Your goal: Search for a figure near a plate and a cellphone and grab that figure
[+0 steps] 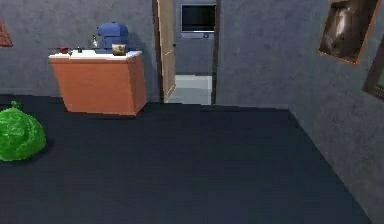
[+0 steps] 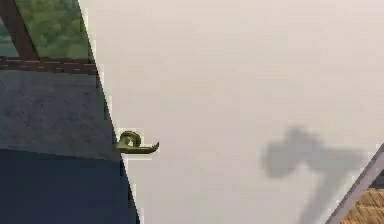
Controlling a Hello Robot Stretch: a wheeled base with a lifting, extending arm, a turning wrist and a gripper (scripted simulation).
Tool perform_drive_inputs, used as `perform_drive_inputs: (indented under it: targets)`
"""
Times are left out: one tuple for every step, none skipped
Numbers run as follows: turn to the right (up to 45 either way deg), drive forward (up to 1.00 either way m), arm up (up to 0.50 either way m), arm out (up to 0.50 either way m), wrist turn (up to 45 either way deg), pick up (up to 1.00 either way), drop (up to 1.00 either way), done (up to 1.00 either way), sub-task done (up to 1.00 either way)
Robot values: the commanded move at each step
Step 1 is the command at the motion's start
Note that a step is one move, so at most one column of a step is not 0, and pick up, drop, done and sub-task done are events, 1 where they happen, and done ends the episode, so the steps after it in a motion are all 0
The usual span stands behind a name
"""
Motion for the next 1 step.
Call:
perform_drive_inputs:
  targets:
    - [0.0, 1.00, 0.00, 0.00, 0.0, 0.00, 0.00, 0.00, 0.00]
